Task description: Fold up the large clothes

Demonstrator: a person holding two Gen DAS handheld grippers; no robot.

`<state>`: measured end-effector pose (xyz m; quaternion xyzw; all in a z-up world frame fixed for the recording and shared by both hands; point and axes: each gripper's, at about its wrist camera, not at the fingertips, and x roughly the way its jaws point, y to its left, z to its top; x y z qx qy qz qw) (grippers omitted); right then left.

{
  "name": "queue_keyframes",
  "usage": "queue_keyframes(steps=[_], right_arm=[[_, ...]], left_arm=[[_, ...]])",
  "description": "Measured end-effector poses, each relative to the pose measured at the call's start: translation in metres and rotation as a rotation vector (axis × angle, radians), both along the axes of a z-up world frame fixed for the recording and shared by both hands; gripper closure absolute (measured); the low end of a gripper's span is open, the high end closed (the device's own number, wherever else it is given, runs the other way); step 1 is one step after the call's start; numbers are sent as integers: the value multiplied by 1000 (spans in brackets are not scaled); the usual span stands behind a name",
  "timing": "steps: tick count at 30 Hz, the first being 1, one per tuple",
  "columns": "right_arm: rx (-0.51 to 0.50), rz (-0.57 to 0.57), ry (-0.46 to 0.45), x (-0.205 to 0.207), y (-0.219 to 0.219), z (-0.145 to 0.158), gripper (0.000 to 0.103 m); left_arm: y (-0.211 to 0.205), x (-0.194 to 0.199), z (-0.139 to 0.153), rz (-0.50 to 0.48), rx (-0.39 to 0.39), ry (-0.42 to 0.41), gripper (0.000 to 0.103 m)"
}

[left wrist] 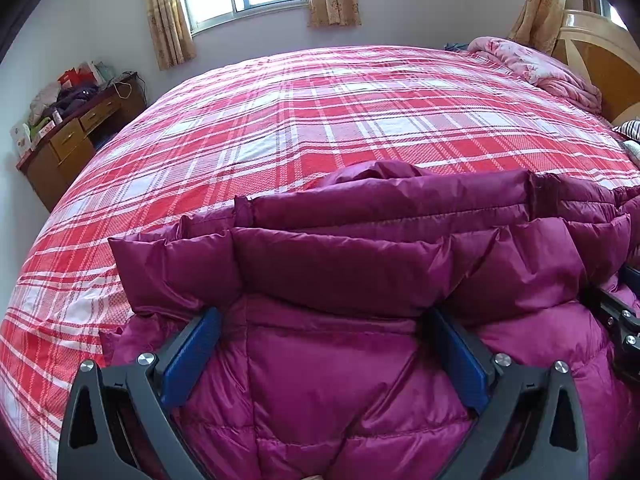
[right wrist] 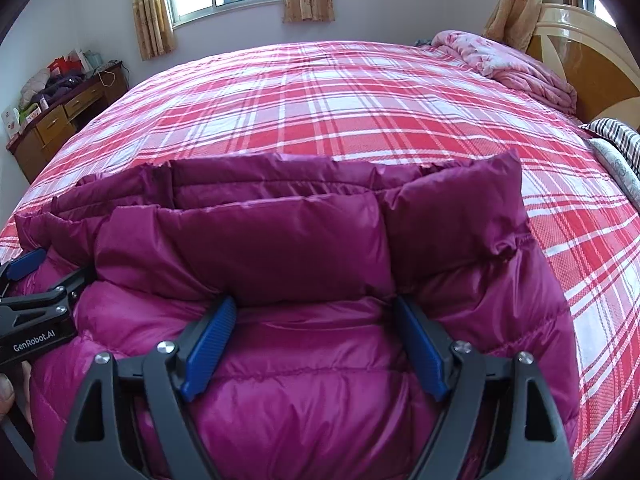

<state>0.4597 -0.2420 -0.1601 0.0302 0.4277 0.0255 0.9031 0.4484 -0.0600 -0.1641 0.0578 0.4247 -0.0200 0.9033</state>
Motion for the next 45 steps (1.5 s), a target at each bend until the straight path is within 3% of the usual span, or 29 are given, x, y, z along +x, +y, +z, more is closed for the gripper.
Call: queue_keyframes(steps=[19, 23, 26, 30, 32, 34, 36, 39, 45], right_arm=[[-53, -5, 11, 1, 6, -1, 18], [-11, 11, 12, -9, 4, 11, 18], [54, 29, -36, -29, 10, 28, 18], [19, 91, -83, -50, 35, 35, 15], [-28, 114, -63, -53, 48, 23, 13], [-85, 116, -83, -56, 56, 16, 13], [-95, 106, -89, -58, 57, 12, 11], [-105, 100, -75, -57, 57, 5, 10], [-121, 92, -39, -50, 59, 1, 7]], left_arm=[[-1, 3, -2, -1, 8, 4, 1], [-1, 4, -1, 1, 10, 4, 1], [6, -4, 9, 28, -17, 8, 1], [19, -41, 40, 62, -112, -79, 1], [18, -55, 42, 58, -107, -101, 1], [13, -57, 29, 41, -69, -68, 1], [9, -55, 14, 41, -22, -44, 1], [12, -58, 12, 53, -37, -76, 1], [9, -54, 7, 53, -11, -60, 1]])
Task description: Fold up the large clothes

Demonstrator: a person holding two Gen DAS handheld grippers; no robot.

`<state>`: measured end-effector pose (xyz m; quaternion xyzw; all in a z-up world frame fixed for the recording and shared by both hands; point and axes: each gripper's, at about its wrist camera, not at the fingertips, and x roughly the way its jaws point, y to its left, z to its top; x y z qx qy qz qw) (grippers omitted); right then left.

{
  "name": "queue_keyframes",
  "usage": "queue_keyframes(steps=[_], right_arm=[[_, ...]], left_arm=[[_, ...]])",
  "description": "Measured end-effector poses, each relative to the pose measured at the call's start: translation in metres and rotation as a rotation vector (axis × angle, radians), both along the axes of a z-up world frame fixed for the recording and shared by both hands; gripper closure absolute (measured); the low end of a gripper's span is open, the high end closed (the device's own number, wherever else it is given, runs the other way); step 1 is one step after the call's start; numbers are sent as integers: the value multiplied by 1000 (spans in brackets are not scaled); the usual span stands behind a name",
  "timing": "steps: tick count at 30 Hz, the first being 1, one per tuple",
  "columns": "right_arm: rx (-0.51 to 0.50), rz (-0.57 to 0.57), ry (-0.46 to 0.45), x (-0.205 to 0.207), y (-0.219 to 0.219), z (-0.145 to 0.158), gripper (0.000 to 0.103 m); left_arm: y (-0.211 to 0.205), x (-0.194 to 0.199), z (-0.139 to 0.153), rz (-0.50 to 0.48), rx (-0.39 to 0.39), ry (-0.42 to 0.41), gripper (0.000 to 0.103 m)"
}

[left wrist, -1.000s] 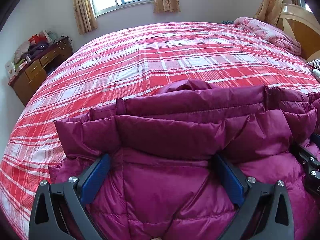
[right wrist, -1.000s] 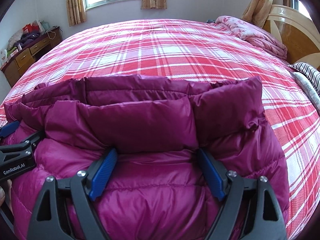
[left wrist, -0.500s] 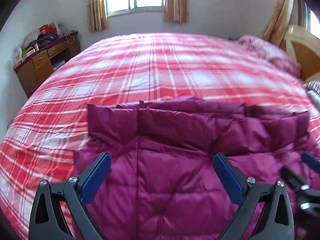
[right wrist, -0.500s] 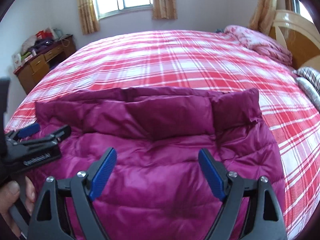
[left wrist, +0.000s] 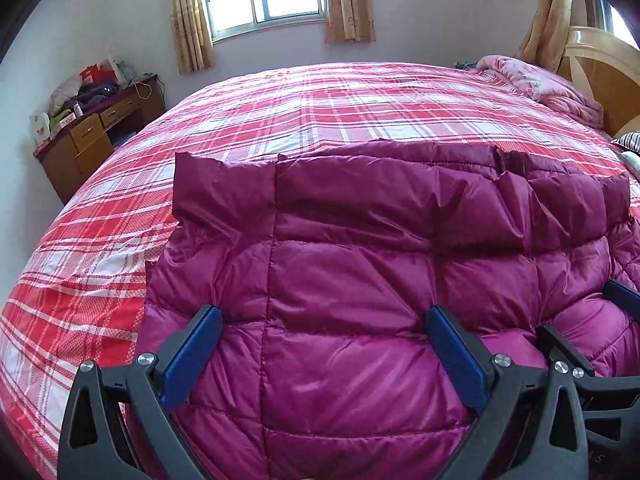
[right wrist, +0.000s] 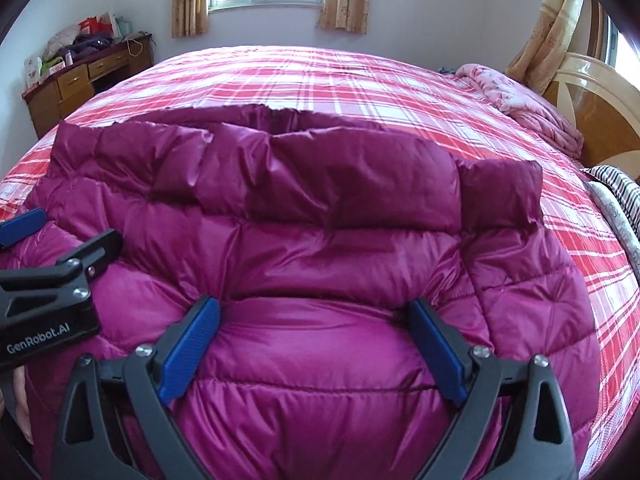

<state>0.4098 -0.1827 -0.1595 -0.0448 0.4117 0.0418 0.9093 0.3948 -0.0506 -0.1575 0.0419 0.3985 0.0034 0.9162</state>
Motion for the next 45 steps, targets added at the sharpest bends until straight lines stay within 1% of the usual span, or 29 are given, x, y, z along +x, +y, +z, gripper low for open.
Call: queue_keyframes(steps=[4, 9, 11, 14, 17, 20, 27, 30, 32, 34, 36, 38, 40, 43, 45], right_arm=[[-3, -4, -1, -4, 0, 0, 6], [1, -10, -7, -8, 1, 4, 6], [20, -11, -25, -19, 0, 11, 6], [46, 6, -79, -48, 2, 20, 6], [39, 10, -85, -66, 7, 17, 6], [-16, 7, -103, -66, 16, 6, 4], [-12, -9, -76, -56, 12, 2, 1], [-24, -11, -82, -57, 14, 1, 1], [-19, -11, -83, -58, 12, 0, 1], [-9, -10, -85, -58, 11, 0, 1], [6, -8, -86, -60, 9, 1, 0], [16, -2, -81, -63, 6, 2, 0], [15, -3, -83, -76, 4, 8, 0], [37, -11, -105, -102, -1, 11, 0], [47, -15, -118, -113, -1, 10, 0]], left_arm=[[-3, 2, -3, -3, 6, 17, 1], [-2, 5, -6, -8, -8, 36, 1], [-4, 5, -6, -8, 1, 35, 1], [-3, 5, -6, -8, -3, 34, 1], [-3, 4, -6, -8, -4, 31, 1], [-4, 4, -5, -9, -1, 29, 1], [-4, 4, -5, -11, 0, 39, 1], [-2, 5, -5, -19, -22, 49, 1], [1, 2, -1, -46, -26, 65, 1], [6, -9, 6, -49, -19, 53, 1], [15, -30, 18, -10, -6, 17, 1], [28, -52, 28, 9, -10, -15, 1], [46, -77, 35, 55, -12, -35, 1], [70, -107, 33, 105, -52, -37, 1], [80, -120, 25, 134, -73, -21, 1]])
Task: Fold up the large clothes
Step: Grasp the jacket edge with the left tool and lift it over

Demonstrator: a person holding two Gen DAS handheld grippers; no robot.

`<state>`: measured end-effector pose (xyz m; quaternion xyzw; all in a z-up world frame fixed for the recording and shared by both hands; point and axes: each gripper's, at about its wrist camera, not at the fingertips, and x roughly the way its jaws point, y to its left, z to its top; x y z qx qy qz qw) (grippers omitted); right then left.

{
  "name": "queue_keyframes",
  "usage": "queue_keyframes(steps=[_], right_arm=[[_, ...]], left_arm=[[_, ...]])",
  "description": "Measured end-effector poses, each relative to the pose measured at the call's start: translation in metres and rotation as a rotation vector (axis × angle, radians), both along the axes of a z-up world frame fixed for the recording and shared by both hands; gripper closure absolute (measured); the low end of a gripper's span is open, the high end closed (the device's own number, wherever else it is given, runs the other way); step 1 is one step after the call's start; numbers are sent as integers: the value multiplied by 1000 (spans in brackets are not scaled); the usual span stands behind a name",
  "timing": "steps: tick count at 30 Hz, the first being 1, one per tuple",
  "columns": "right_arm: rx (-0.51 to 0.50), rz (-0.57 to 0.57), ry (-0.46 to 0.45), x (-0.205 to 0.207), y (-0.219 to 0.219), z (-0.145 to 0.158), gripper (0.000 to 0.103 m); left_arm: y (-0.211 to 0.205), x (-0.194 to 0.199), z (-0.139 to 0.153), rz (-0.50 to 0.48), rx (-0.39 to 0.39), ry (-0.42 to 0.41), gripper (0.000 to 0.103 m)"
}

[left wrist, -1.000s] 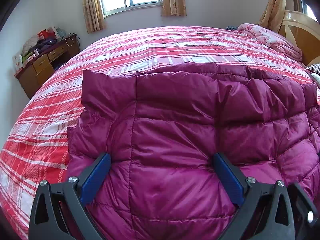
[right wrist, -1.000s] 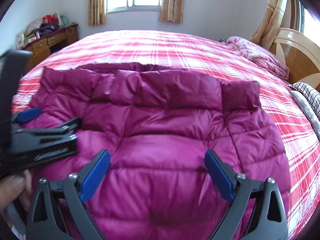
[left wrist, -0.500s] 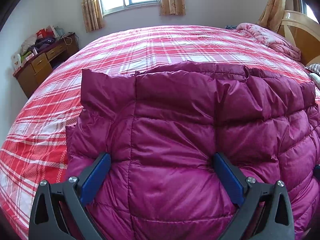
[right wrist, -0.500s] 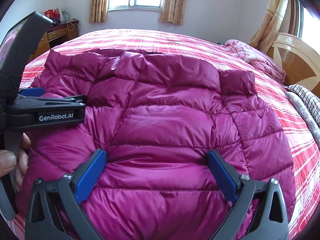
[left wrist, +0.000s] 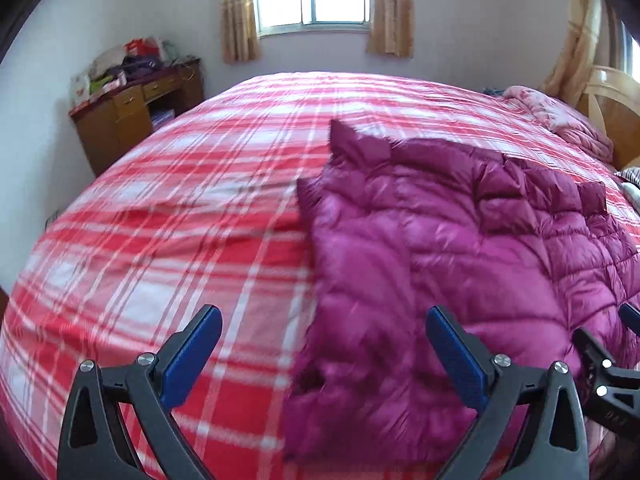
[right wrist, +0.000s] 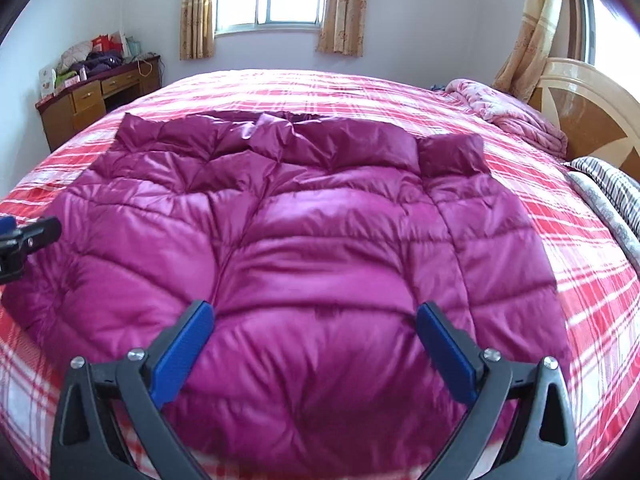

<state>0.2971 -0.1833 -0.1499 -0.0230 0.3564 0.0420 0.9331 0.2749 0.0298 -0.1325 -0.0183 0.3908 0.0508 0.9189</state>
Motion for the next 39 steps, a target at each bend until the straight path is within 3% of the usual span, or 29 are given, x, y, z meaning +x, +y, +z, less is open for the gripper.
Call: queue_keyframes(steps=[4, 12, 15, 17, 19, 20, 22, 24, 34, 39], right_arm=[[-40, -1, -6, 4, 7, -13, 0], [-65, -12, -19, 3, 9, -19, 0], [-57, -12, -24, 2, 8, -19, 0], [-56, -13, -28, 1, 8, -20, 0], [-52, -16, -29, 0, 8, -20, 0], [-50, -16, -31, 0, 8, -20, 0], [-45, -17, -29, -1, 8, -19, 0], [-39, -14, -20, -1, 7, -17, 0], [8, -38, -43, -24, -25, 15, 10], [35, -125, -57, -35, -74, 29, 10]], left_arm=[[7, -4, -23, 10, -76, 57, 1], [9, -6, -28, -40, -198, 20, 5], [0, -6, -25, -119, -249, 1, 48], [-3, -8, -25, -131, -243, -10, 54], [-5, -10, -22, -161, -259, -24, 78], [-6, -11, -19, -164, -258, -37, 82], [-11, -15, -8, -181, -223, -69, 91], [-21, -20, 9, -208, -172, -118, 93], [-111, -38, 90, -431, 55, -330, 94], [-169, -43, 105, -575, 76, -359, 94]])
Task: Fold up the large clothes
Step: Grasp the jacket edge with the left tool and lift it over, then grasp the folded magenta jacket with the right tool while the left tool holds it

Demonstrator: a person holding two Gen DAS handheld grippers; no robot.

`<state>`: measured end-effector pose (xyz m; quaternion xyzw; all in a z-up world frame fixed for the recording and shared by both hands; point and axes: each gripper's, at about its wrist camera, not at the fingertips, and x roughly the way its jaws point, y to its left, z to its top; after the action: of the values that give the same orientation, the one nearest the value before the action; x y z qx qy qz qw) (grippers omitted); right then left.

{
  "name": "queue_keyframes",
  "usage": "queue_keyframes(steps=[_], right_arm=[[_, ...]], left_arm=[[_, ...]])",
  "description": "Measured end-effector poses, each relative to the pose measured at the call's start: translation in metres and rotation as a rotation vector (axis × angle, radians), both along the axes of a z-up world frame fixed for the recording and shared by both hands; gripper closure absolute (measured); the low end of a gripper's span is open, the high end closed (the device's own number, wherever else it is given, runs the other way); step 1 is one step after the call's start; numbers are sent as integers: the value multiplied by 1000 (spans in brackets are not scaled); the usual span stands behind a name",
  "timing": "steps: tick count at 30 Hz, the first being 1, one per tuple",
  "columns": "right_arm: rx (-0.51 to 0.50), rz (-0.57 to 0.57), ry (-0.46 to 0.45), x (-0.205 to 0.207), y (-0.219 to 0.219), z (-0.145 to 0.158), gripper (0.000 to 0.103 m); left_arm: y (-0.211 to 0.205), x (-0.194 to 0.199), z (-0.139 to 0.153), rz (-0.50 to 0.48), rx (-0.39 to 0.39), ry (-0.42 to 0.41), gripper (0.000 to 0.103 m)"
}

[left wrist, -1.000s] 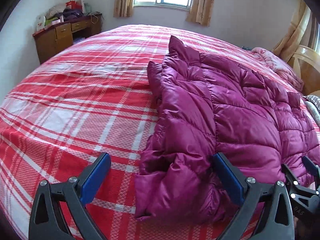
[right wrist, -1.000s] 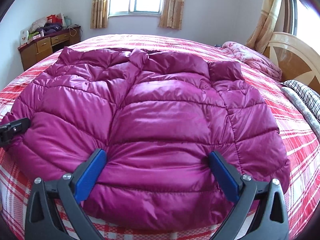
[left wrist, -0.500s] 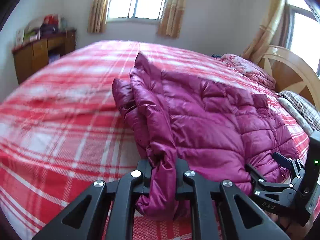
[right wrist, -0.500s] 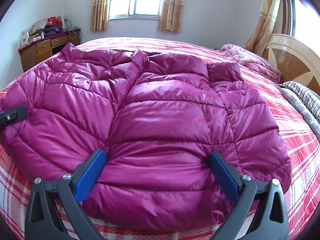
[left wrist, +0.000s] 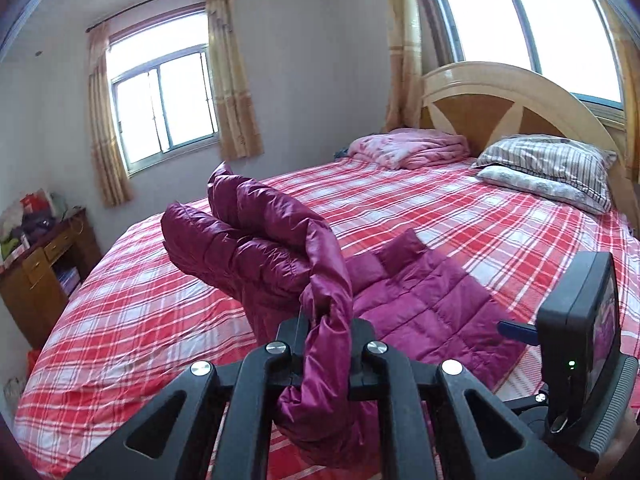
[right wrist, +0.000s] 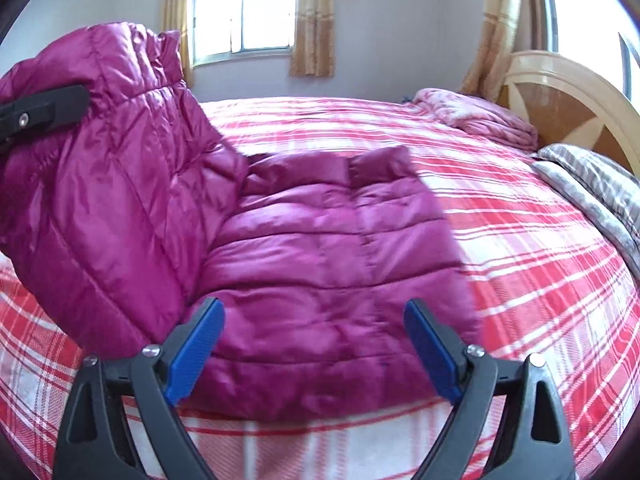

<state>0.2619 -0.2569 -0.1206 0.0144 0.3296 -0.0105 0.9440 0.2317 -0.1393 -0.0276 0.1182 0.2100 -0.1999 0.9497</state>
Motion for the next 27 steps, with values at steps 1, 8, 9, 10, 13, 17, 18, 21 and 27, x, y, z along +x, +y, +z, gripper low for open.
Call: queue_keyframes(steps=[1, 8, 9, 10, 13, 17, 18, 21, 27], right_arm=[[1, -16, 7, 0, -9, -2, 10], [79, -132, 79, 3, -71, -39, 10], [102, -134, 75, 1, -77, -44, 10], [118, -140, 67, -1, -82, -49, 8], [170, -136, 44, -2, -95, -56, 2], [162, -135, 36, -3, -91, -56, 0], [158, -137, 36, -3, -90, -56, 0], [151, -136, 39, -4, -88, -55, 0], [142, -139, 35, -7, -87, -56, 0]], left_arm=[[-13, 0, 1, -28, 5, 0, 94], [-84, 8, -26, -206, 27, 94, 94], [-91, 10, -33, -220, 38, 101, 94], [-98, 11, -40, -243, 43, 113, 94], [-115, 11, -58, -278, 70, 119, 93], [-126, 10, -69, -283, 77, 101, 87], [-128, 10, -69, -291, 76, 98, 83], [-129, 7, -58, -304, 63, 39, 68], [-94, 6, -15, -180, -149, -140, 7]])
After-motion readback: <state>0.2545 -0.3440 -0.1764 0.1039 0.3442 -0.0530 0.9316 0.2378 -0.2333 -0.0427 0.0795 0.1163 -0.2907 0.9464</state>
